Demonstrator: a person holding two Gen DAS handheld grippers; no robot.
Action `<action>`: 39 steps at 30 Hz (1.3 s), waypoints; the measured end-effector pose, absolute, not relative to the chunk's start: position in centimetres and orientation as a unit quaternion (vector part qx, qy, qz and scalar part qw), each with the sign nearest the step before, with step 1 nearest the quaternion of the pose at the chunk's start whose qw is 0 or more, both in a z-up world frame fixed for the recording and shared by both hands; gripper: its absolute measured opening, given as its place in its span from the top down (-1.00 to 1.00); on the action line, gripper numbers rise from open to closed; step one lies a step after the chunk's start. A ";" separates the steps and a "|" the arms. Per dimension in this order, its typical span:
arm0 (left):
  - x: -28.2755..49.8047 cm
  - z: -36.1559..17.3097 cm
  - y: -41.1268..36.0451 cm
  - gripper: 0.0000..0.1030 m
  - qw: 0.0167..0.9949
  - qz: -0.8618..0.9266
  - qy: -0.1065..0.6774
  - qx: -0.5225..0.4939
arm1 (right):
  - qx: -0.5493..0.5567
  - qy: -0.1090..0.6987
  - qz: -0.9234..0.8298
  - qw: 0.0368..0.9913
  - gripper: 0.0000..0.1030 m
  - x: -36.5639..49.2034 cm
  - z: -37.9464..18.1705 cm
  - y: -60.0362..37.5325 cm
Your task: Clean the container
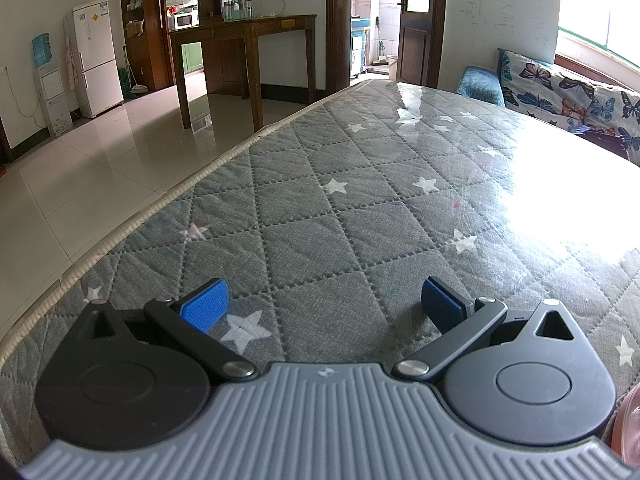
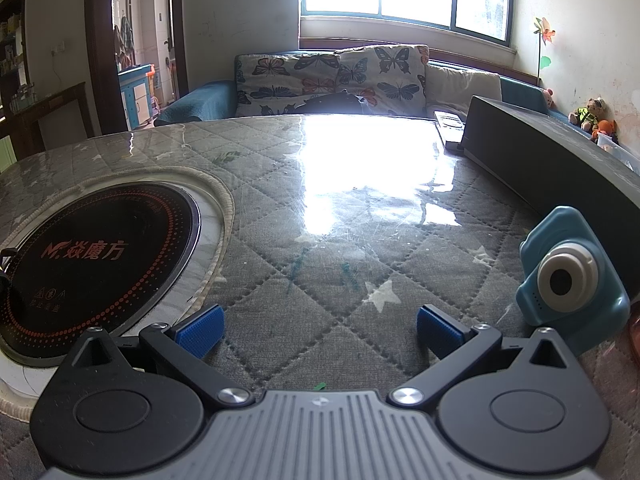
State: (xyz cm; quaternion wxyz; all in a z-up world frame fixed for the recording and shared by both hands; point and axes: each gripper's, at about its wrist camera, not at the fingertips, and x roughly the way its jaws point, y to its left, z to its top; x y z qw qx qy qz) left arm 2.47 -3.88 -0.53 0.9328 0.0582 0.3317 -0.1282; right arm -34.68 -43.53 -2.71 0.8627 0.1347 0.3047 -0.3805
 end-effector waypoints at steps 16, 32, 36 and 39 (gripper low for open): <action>1.3 -0.7 -3.5 -1.00 0.930 -0.140 0.334 0.064 | 0.135 0.305 -0.380 0.863 -1.00 -34.6 -2.7 -43.5; -1.9 -0.5 -3.5 -1.00 0.924 -0.143 0.349 0.062 | 0.135 0.306 -0.380 0.862 -1.00 -34.8 -2.7 -43.7; -2.6 -0.2 -3.5 -1.00 0.918 -0.150 0.361 0.063 | 0.135 0.306 -0.380 0.862 -1.00 -34.8 -2.7 -43.6; -3.1 0.0 -3.4 -1.00 0.915 -0.154 0.369 0.061 | 0.135 0.306 -0.380 0.862 -1.00 -34.8 -2.7 -43.6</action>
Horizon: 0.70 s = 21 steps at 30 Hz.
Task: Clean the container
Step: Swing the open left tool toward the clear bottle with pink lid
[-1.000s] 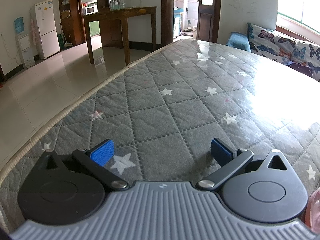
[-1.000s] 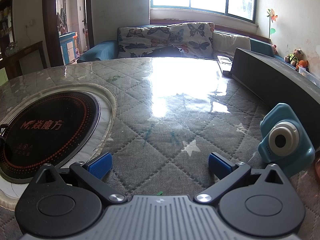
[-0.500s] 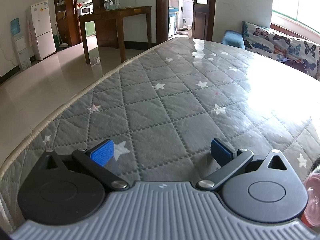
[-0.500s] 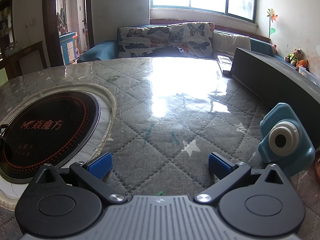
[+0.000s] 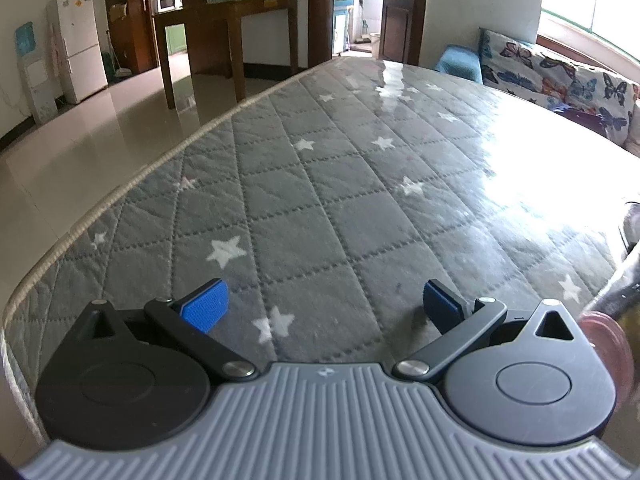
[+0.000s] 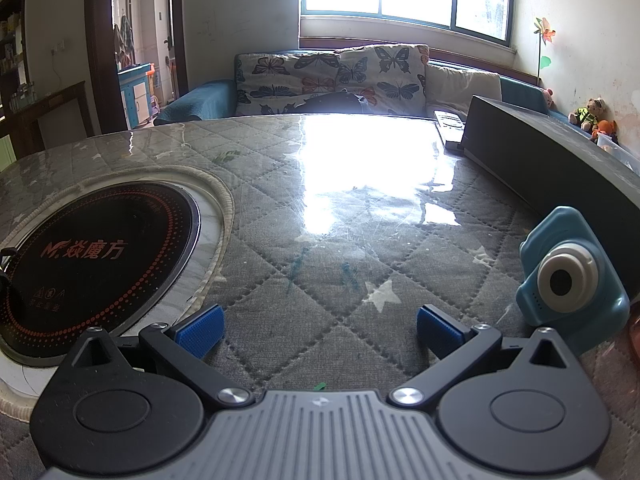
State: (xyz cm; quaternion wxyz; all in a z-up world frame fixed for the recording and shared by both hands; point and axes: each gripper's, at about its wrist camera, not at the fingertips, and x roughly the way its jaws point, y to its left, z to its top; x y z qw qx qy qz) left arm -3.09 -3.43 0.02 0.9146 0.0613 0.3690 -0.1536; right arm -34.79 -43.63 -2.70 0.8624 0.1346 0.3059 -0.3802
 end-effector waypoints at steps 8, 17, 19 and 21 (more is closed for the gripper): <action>-4.5 0.8 -3.3 -1.00 0.913 -0.150 0.374 0.062 | 0.134 0.306 -0.380 0.862 -1.00 -34.8 -2.7 -43.6; -6.9 2.4 -3.3 -1.00 0.917 -0.139 0.369 0.055 | 0.135 0.306 -0.380 0.863 -1.00 -34.8 -2.7 -43.6; -7.5 2.9 -3.4 -1.00 0.920 -0.136 0.364 0.053 | 0.135 0.305 -0.380 0.863 -1.00 -34.8 -2.7 -43.6; -8.1 3.3 -3.4 -1.00 0.922 -0.129 0.360 0.057 | 0.135 0.306 -0.380 0.863 -1.00 -34.8 -2.7 -43.6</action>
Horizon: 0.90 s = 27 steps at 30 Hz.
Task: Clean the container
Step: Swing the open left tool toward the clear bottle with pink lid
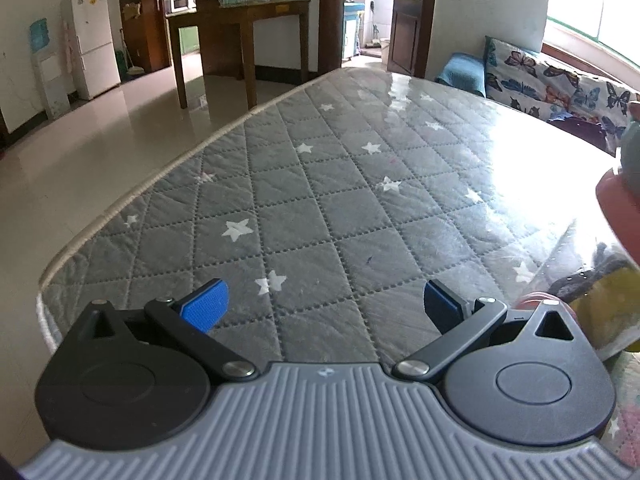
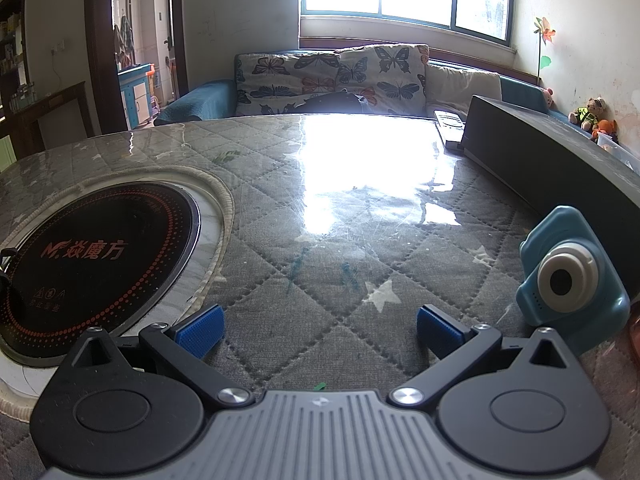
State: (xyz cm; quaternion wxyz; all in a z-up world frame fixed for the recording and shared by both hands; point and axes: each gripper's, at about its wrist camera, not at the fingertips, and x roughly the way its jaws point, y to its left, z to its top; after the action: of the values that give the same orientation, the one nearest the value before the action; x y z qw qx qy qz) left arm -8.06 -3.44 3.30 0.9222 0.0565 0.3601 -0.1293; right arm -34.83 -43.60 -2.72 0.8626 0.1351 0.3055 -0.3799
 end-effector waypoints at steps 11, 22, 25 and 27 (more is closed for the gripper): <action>-10.3 4.8 -3.7 -1.00 0.930 -0.101 0.346 0.079 | 0.134 0.306 -0.380 0.862 -1.00 -34.8 -2.7 -43.6; -11.6 5.4 -3.7 -1.00 0.930 -0.104 0.343 0.084 | 0.138 0.305 -0.388 0.858 -1.00 -34.8 -2.7 -43.3; -11.9 5.7 -3.7 -1.00 0.931 -0.103 0.340 0.079 | 0.138 0.305 -0.388 0.859 -1.00 -34.8 -2.7 -43.4; -12.1 5.9 -3.7 -1.00 0.932 -0.103 0.338 0.077 | 0.138 0.305 -0.388 0.859 -1.00 -34.8 -2.7 -43.4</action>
State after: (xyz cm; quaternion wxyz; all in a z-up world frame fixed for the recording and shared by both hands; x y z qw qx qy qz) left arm -12.06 -3.66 5.88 0.9322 0.0774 0.3382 -0.1030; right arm -34.82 -43.38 -2.71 0.8586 0.1384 0.3046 -0.3885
